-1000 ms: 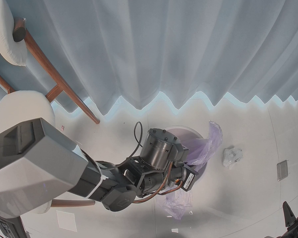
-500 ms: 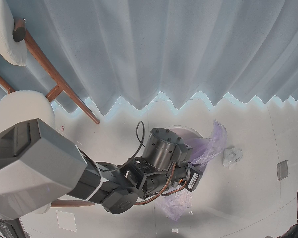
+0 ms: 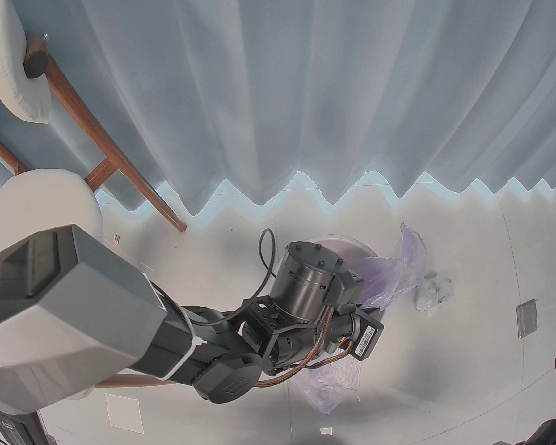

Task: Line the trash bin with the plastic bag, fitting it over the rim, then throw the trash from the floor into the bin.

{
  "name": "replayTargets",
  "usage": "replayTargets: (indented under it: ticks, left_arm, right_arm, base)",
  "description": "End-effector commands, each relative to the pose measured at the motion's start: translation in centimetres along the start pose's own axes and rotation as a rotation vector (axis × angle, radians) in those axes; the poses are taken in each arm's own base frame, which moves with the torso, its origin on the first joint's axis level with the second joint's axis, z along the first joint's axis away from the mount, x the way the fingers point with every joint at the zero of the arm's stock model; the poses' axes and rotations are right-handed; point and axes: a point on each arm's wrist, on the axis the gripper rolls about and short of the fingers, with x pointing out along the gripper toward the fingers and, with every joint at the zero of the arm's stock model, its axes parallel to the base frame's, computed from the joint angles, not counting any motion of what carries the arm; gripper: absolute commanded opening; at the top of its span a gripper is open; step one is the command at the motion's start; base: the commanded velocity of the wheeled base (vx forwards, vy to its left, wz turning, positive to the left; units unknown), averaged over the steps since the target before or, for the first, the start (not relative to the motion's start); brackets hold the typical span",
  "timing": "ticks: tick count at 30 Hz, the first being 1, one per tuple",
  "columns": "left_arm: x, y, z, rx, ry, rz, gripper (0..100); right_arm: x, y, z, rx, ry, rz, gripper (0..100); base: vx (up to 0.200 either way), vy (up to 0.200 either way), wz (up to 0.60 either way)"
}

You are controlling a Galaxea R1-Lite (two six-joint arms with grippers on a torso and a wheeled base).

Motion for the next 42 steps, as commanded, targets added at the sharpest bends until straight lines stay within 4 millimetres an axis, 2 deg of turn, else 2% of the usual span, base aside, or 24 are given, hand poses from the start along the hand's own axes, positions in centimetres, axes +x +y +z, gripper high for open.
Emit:
replayTargets:
  ticks: [1, 7, 14, 28, 33, 42]
  left_arm:
    - [0.3, 0.0, -0.3, -0.002, 0.009, 0.001, 0]
    - [0.3, 0.0, -0.3, -0.003, 0.006, 0.001, 0]
    - [0.4, 0.0, -0.4, -0.005, 0.011, 0.005, 0]
    - [0.9, -0.5, -0.8, 0.001, 0.020, -0.009, 0]
    - [1.0, -0.7, -0.8, -0.001, 0.017, -0.012, 0]
    - [1.1, -0.6, -0.9, -0.001, 0.021, -0.011, 0]
  right_arm:
    - [1.6, 0.0, 1.8, 0.056, 0.094, 0.040, 100]
    - [3.0, 0.0, 3.2, 0.227, 0.156, 0.026, 100]
    - [4.7, 0.1, 4.0, 0.315, 0.228, 0.036, 100]
    - [9.8, 0.4, 6.9, 0.552, 0.360, 0.036, 100]
    - [10.6, 0.5, 6.8, 0.634, 0.440, 0.070, 100]
    - [11.5, 0.6, 5.9, 0.664, 0.585, 0.096, 100]
  base:
    - [0.000, 0.000, 0.00]
    - [0.000, 0.000, 0.00]
    - [0.000, 0.000, 0.00]
    - [0.000, 0.000, 0.00]
    - [0.000, 0.000, 0.00]
    - [0.000, 0.000, 0.00]
